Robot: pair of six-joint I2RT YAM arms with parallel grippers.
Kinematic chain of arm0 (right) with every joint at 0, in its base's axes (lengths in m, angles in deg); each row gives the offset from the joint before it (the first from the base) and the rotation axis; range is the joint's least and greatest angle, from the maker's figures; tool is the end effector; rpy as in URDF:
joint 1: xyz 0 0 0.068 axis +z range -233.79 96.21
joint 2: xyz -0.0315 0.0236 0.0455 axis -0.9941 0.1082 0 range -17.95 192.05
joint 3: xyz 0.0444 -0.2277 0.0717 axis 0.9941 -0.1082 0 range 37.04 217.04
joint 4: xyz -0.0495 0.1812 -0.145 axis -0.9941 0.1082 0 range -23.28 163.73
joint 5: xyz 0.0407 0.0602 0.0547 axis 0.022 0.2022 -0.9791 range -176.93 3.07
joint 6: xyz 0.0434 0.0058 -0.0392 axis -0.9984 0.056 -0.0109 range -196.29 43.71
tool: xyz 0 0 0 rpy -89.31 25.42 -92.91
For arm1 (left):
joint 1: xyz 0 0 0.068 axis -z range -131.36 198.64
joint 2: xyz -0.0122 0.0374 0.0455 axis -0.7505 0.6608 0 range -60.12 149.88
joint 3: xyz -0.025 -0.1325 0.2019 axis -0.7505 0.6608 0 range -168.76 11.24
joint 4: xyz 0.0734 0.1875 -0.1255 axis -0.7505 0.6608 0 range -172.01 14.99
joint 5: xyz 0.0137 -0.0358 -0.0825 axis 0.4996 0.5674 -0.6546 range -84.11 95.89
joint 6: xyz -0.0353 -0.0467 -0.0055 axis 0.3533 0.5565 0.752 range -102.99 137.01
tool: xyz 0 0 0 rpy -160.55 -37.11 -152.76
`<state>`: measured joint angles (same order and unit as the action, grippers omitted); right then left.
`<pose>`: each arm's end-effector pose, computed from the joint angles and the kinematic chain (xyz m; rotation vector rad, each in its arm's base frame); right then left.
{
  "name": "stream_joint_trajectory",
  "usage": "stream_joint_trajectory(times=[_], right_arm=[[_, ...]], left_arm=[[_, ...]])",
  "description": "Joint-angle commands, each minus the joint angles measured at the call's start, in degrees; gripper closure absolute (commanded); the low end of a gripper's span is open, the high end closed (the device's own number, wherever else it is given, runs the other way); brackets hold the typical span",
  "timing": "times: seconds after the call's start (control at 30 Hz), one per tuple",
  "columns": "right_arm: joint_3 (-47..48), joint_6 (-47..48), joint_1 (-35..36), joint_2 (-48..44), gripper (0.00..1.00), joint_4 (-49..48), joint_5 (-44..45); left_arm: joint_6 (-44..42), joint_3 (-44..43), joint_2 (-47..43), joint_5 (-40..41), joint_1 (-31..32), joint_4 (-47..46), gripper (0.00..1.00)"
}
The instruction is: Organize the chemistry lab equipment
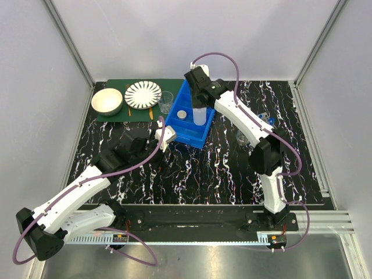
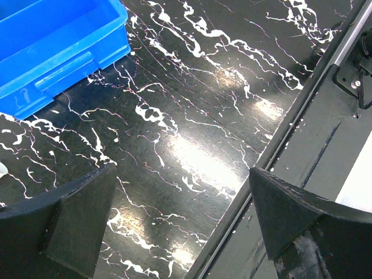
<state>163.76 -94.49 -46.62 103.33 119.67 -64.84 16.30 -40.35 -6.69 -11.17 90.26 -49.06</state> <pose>0.3523 0.2469 0.3093 -0.2084 2.3135 0.0180 0.1385 -0.1398 0.2880 0.9701 2.0203 -0.7222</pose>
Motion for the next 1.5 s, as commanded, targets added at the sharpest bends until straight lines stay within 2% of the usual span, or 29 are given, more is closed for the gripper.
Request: stream_joint_trajectory(times=[0.0, 0.1, 0.33, 1.47], right_arm=[[-8.12, -0.08, 1.85, -9.55, 1.00, -5.39, 0.85], [-13.84, -1.40, 2.21, -13.51, 1.00, -7.24, 0.24], [-19.84, -2.98, 3.26, -18.35, 1.00, -9.00, -1.34], [-30.47, -5.45, 5.90, -14.57, 1.00, -13.66, -3.01]], left_arm=[[0.53, -0.26, -1.31, 1.68, 0.12, -1.66, 0.01], [0.53, -0.17, -1.49, 1.85, 0.03, -1.92, 0.01], [0.53, -0.26, -1.31, 1.86, 0.03, -1.84, 0.01], [0.53, -0.17, -1.31, 1.33, 0.03, -1.92, 0.01]])
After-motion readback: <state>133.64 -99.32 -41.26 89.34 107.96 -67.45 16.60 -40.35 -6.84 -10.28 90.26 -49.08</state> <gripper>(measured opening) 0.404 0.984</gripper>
